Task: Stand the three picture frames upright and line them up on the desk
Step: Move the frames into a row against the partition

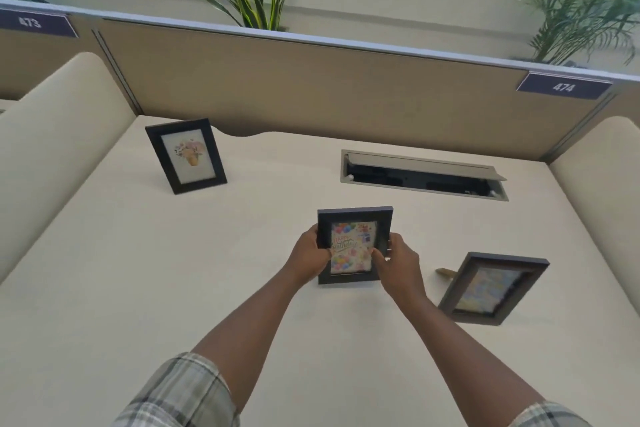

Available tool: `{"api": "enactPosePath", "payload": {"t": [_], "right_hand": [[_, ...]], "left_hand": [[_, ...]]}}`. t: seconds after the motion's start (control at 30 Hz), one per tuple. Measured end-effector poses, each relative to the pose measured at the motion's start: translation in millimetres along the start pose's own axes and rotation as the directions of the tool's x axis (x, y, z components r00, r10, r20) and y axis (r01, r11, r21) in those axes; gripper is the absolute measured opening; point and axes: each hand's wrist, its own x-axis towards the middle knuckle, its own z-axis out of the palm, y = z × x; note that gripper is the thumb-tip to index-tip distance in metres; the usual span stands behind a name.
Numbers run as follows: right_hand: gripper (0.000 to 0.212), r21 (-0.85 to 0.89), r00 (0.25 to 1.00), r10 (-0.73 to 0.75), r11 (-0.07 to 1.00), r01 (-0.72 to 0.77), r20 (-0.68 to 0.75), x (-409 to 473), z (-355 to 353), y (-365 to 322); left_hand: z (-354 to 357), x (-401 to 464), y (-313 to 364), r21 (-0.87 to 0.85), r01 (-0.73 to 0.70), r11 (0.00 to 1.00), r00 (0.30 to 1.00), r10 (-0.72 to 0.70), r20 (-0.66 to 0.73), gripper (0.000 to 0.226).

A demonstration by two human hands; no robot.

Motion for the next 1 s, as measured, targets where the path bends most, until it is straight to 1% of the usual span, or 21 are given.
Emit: {"api": "enactPosePath", "payload": {"t": [0.13,0.27,0.33,0.4,0.47,0.5,0.6,0.67,0.73,0.77,0.8,0.9,1.0], "right_hand": [[0.027,-0.021,0.994,-0.106,0.994,0.106,-0.003,39,28,-50],[0.021,-0.008,0.982,-0.188,0.982,0.188,0.028,85,58,-106],[0.02,-0.007,0.979,-0.203,0.979,0.203,0.032,102,66,-126],[0.02,0.001,0.977,-0.213,0.977,0.213,0.033,132,86,-152],[0.021,0.001,0.977,-0.209,0.978,0.209,0.034,155,100,-168],[0.021,0.005,0.978,-0.208,0.978,0.207,0.036,163,107,-173],[0.02,-0.005,0.977,-0.209,0.978,0.209,0.05,191,131,-180],[0.02,-0.019,0.975,-0.21,0.977,0.212,0.065,207,147,-180],[0.022,-0.012,0.976,-0.204,0.979,0.205,0.079,222,162,-182],[0.022,-0.003,0.976,-0.198,0.98,0.199,0.086,229,168,-183],[0.023,0.005,0.976,-0.198,0.98,0.198,0.092,235,175,-185],[0.024,0.009,0.973,-0.209,0.978,0.209,0.099,247,188,-185],[0.026,0.0,0.97,-0.214,0.977,0.215,0.113,253,198,-183]], "left_hand": [[-52,18,18,0.0,-0.04,0.999,0.993,0.039,-0.108,0.05],[-113,50,41,0.012,-0.034,0.999,0.986,0.035,-0.162,0.052],[-132,61,48,-0.005,-0.034,0.999,0.977,0.033,-0.209,0.047],[-156,83,48,-0.014,-0.035,0.999,0.944,0.028,-0.33,0.036],[-165,97,41,0.037,-0.026,0.999,0.897,0.039,-0.44,0.027],[-165,102,35,0.061,-0.014,0.998,0.882,0.041,-0.469,0.028],[-161,123,22,0.052,-0.019,0.998,0.848,0.043,-0.528,0.041],[-161,138,18,0.05,-0.014,0.999,0.807,0.041,-0.589,0.045],[-165,154,17,-0.007,0.009,1.0,0.767,-0.011,-0.642,0.053],[-168,159,18,-0.044,0.02,0.999,0.756,-0.044,-0.653,0.057],[-170,165,18,-0.048,0.02,0.999,0.749,-0.047,-0.66,0.058],[-172,174,20,-0.011,0.022,1.0,0.741,-0.024,-0.671,0.052],[-171,180,16,-0.04,0.016,0.999,0.729,-0.039,-0.684,0.053]]}}
